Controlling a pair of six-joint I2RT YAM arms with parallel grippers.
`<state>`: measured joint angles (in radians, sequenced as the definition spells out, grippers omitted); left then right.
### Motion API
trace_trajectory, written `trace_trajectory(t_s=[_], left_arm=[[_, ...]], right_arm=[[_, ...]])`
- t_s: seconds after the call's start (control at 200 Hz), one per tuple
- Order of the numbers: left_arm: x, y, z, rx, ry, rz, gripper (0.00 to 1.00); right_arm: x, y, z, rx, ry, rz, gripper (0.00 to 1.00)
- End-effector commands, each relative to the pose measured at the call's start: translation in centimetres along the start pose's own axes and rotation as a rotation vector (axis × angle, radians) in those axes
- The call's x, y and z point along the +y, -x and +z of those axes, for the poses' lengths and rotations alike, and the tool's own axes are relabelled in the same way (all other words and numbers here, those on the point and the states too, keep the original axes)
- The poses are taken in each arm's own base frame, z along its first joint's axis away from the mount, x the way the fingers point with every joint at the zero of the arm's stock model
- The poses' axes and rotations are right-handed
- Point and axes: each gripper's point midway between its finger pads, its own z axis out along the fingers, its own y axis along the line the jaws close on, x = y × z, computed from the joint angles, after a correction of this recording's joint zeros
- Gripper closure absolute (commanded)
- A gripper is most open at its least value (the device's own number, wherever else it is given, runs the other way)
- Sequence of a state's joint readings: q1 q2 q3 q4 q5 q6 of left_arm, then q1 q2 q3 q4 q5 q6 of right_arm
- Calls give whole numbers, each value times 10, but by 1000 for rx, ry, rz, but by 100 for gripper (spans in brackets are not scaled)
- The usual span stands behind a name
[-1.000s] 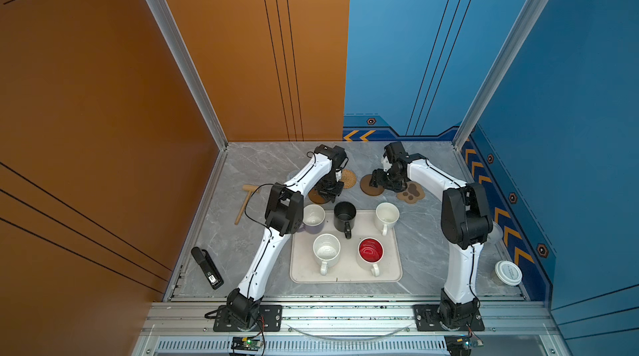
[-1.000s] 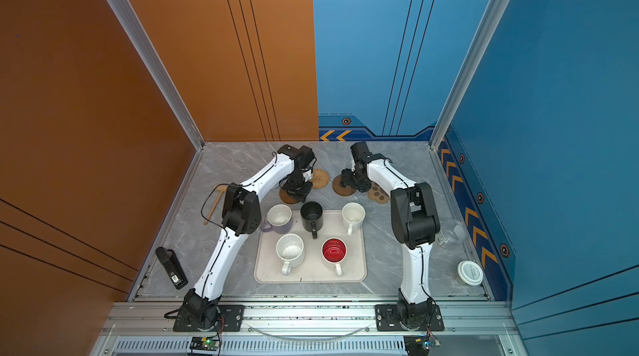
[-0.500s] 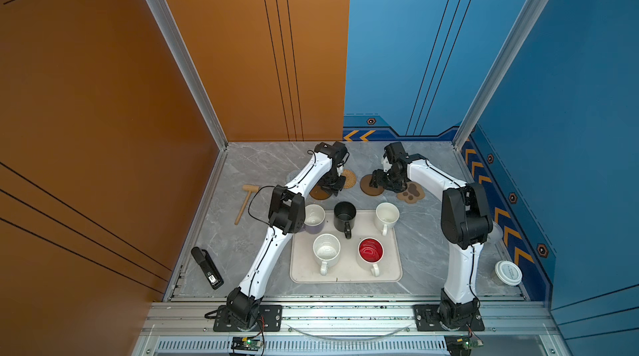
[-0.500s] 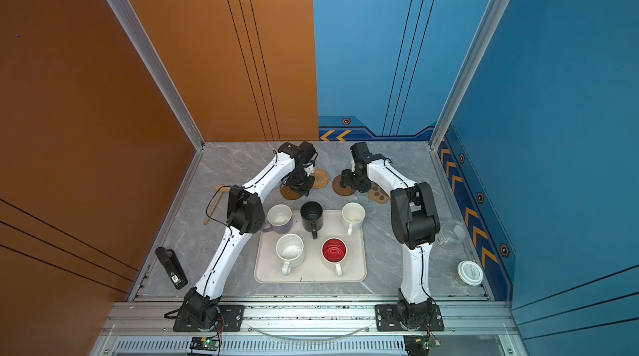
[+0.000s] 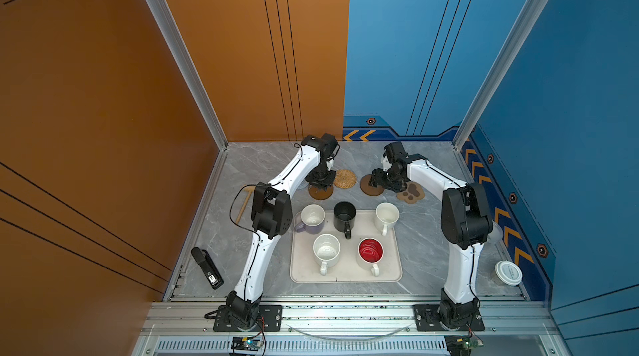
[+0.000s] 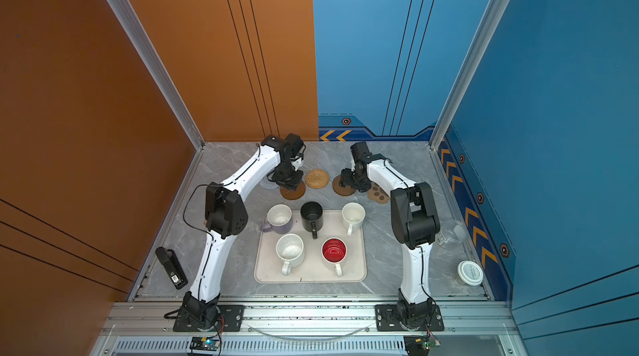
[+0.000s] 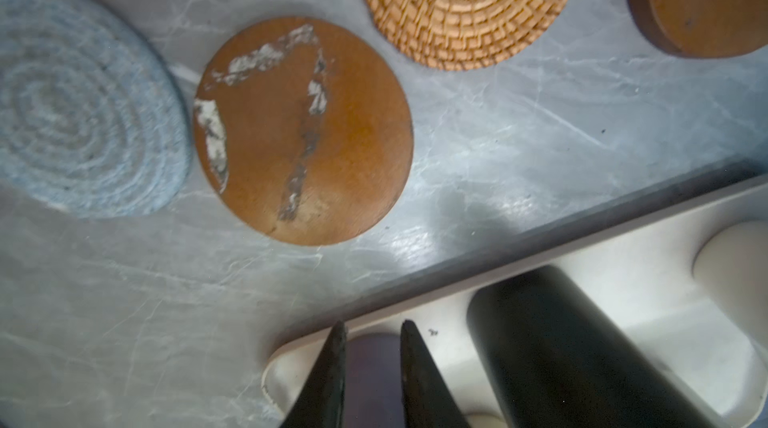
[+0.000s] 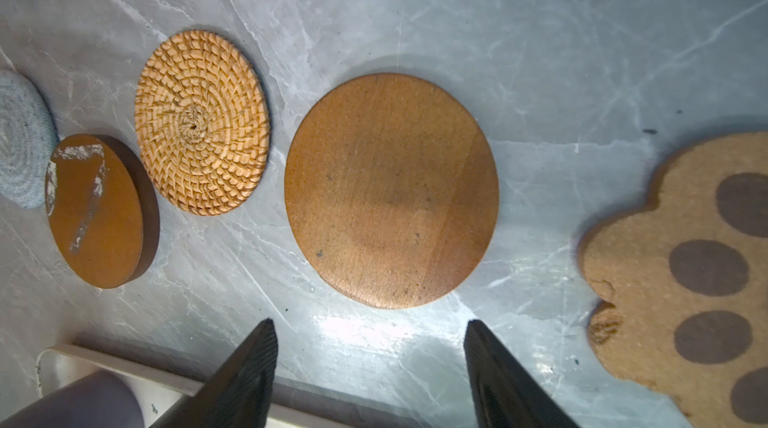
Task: Place cups on coasters
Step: Rotate the coaster at the top-center of the table, then move the coaster to the top-center of the table.
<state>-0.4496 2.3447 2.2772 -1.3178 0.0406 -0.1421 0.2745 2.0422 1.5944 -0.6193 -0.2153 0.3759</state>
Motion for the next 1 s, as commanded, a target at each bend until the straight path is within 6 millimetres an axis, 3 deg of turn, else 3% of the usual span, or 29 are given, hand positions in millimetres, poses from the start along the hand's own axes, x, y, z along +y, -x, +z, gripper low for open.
trace_trajectory(t_s=[0.0,0.411,0.996], left_arm=[[18,-18,19,87,43,6,79],[13,-18,62,166,3,-20,85],[17,6,80,131,2,-78,84]], right_arm=[[3,-3,5,12,20,18,30],[1,0,2,3,18,21,30],[0,-1,1,4,16,24,30]])
